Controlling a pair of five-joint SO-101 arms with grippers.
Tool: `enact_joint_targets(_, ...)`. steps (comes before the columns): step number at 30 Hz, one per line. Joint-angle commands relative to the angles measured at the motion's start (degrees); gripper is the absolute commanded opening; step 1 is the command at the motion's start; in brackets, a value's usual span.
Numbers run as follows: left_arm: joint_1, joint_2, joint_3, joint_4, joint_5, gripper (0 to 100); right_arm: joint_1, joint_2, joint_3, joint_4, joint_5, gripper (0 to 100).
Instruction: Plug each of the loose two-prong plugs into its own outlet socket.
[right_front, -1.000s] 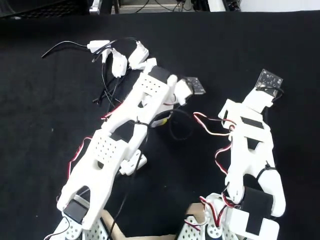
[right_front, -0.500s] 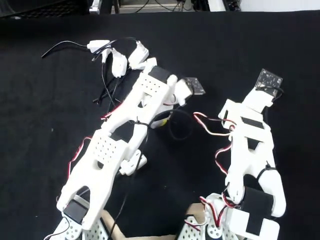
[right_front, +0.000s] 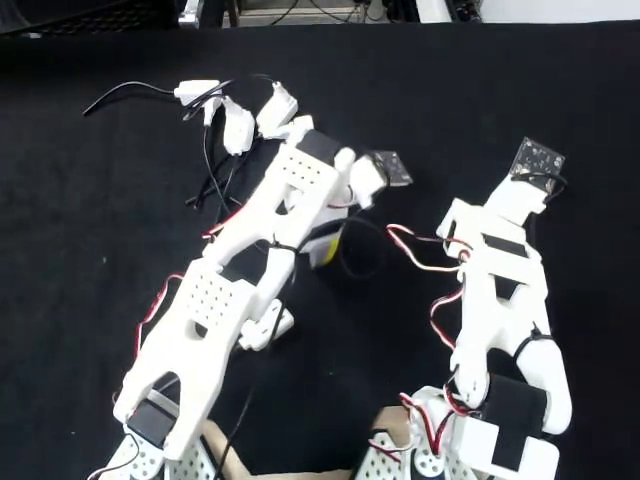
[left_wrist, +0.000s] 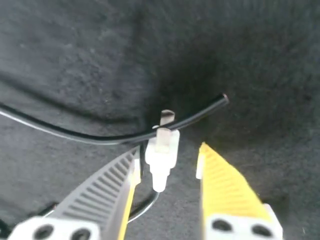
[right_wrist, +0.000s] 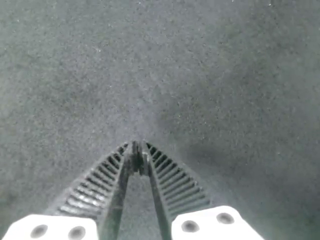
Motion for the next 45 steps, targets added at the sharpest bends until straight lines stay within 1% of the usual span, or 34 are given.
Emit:
enact_joint_targets(1,0.7,-0.4,-3.0,0.7,0.4,18,-0.6,-0.2,-1.6,-0.9,0.6,1.5)
enact_joint_targets(4,0.8,-0.4,-2.7,0.7,2.6,18,-0.6,-0.2,-1.6,-0.9,0.6,1.5)
enact_joint_targets(10,0.3,-0.7,1.0,0.8,2.9,17,-0.6,-0.2,-1.7,-0.9,0.6,1.5)
enact_joint_targets(13,0.5,-0.9,1.8,0.8,2.9,5,-0.6,-0.2,-1.7,-0.9,0.6,1.5)
enact_joint_targets(14,0.6,-0.9,1.8,0.8,3.0,2,-0.6,-0.2,-1.7,-0.9,0.6,1.5)
enact_joint_targets(16,0.5,-0.9,1.8,0.8,3.0,5,-0.6,-0.2,-1.7,-0.9,0.6,1.5)
enact_joint_targets(22,0.9,-1.0,1.5,0.8,3.0,3,-0.6,-0.2,-1.7,-0.9,0.6,1.5)
enact_joint_targets(25,1.3,-1.0,-3.8,0.8,3.3,3,-0.4,-0.3,-1.7,-0.9,0.4,1.5)
enact_joint_targets(30,1.5,-3.7,-18.1,0.8,9.0,3,0.9,-0.7,-1.7,-0.9,0.3,1.5)
enact_joint_targets(33,2.7,-6.8,-21.2,0.9,9.5,3,2.8,-0.7,-1.7,-1.0,-2.1,1.5)
enact_joint_targets(36,4.0,-11.3,-17.0,1.1,9.8,3,3.5,-0.7,-2.4,-0.7,-2.4,1.5)
enact_joint_targets(41,7.8,-24.5,0.0,1.1,19.1,3,3.7,-0.7,-2.8,-0.5,-2.3,1.5)
enact_joint_targets(43,8.0,-30.4,5.9,0.8,21.6,3,3.6,-0.7,-2.9,-0.5,-2.3,1.5)
enact_joint_targets(45,6.5,-36.0,10.3,0.8,23.0,3,3.6,-0.7,-2.9,-0.5,-2.2,1.5)
